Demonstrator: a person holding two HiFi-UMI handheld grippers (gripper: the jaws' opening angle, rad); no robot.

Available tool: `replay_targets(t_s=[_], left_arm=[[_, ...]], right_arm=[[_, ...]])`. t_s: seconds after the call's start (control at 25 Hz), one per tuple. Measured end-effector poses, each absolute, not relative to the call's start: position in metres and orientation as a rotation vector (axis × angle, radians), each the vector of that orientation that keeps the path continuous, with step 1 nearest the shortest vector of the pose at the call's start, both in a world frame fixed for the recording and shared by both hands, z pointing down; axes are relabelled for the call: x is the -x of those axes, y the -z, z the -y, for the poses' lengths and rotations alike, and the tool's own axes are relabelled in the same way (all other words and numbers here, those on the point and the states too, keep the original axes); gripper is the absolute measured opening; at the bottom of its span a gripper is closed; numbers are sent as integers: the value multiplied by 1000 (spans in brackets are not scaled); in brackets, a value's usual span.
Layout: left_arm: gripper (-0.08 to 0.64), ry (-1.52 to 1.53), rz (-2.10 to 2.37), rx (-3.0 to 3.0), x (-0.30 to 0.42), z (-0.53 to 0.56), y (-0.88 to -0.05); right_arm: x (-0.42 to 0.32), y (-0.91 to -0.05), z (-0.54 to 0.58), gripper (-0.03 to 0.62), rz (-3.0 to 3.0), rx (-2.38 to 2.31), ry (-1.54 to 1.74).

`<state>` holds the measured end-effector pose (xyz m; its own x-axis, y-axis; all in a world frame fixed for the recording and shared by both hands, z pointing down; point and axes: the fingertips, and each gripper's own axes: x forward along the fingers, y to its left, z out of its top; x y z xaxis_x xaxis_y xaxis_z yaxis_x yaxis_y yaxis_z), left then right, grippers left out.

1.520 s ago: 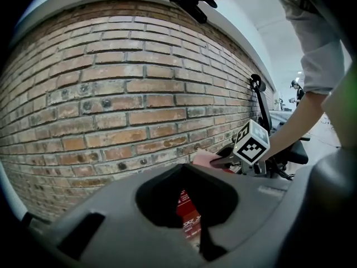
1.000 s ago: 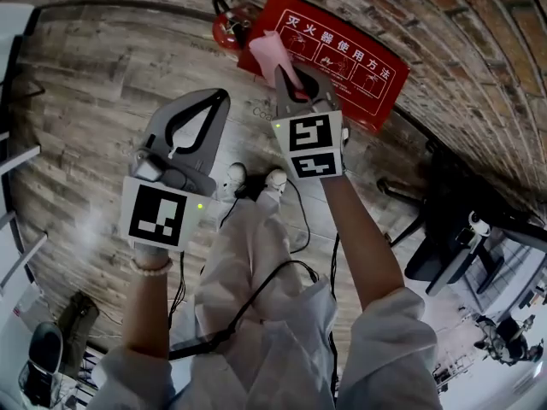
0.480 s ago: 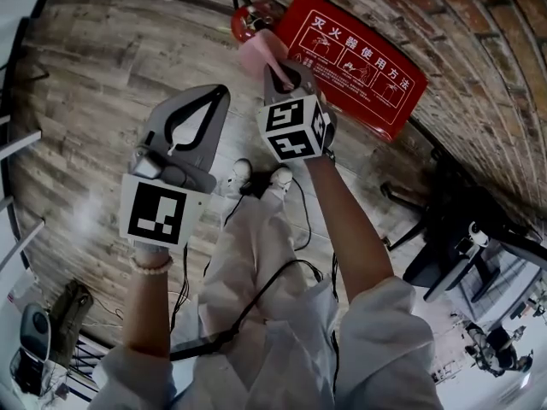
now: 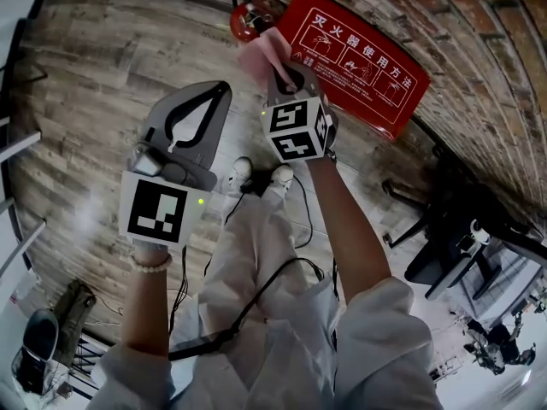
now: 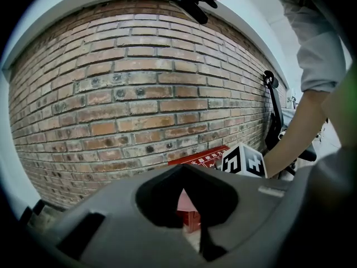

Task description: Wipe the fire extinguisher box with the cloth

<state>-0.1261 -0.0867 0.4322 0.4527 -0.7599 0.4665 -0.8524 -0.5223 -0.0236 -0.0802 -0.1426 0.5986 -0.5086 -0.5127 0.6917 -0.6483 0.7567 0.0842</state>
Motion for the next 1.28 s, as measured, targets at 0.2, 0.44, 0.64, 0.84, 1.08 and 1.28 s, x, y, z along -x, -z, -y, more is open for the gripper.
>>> replay_targets(t_s=[0.2, 0.44, 0.64, 0.84, 1.08, 1.28], left_arm=[[-2, -635, 1393, -2503, 122, 91, -431], [-2, -637, 1363, -2526, 109, 92, -431], [-2, -637, 1328, -2543, 92, 91, -432], [-2, -635, 1289, -2566, 73, 92, -431], [-2, -633, 1232, -2610, 46, 92, -429], [-2, -640, 1187, -2638, 25, 92, -428]], right_arm=[[78, -599, 143, 21, 2221, -873, -246], [61, -599, 141, 21, 2206, -874, -218], [35, -599, 137, 21, 2184, -907, -223], [1, -599, 134, 21, 2155, -976, -251], [-53, -600, 124, 21, 2096, -1069, -291], [-98, -602, 114, 21, 2039, -1132, -308]])
